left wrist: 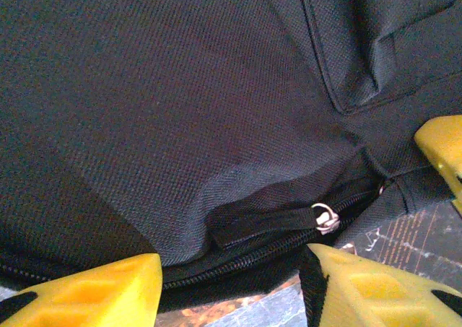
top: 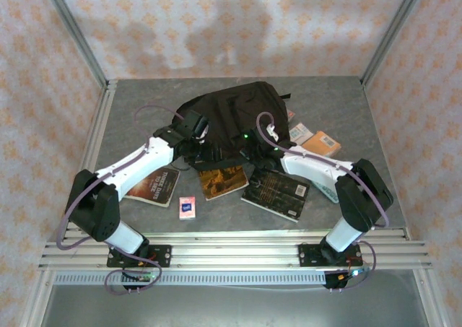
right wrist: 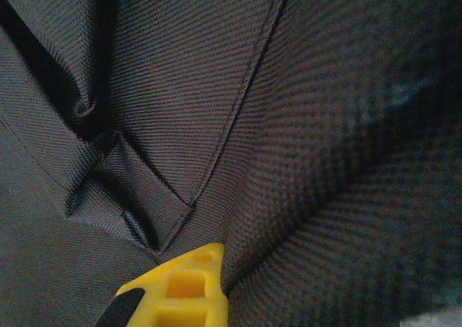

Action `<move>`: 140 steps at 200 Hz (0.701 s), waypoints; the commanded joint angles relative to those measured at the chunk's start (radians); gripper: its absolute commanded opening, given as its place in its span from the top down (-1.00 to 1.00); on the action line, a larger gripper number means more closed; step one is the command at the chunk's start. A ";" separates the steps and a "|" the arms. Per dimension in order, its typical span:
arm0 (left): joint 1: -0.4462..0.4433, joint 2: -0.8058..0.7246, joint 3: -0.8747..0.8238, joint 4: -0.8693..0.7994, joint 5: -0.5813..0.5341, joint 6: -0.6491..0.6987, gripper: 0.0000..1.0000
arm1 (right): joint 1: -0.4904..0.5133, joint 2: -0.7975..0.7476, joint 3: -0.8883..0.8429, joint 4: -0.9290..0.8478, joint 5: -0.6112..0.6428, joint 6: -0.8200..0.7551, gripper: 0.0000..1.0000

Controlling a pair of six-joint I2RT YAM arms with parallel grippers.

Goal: Pack the student bag
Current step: Unzip the student bag at the center of the table.

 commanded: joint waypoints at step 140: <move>0.011 0.108 -0.040 0.205 0.136 -0.116 0.28 | -0.004 -0.007 -0.040 0.140 -0.088 -0.035 1.00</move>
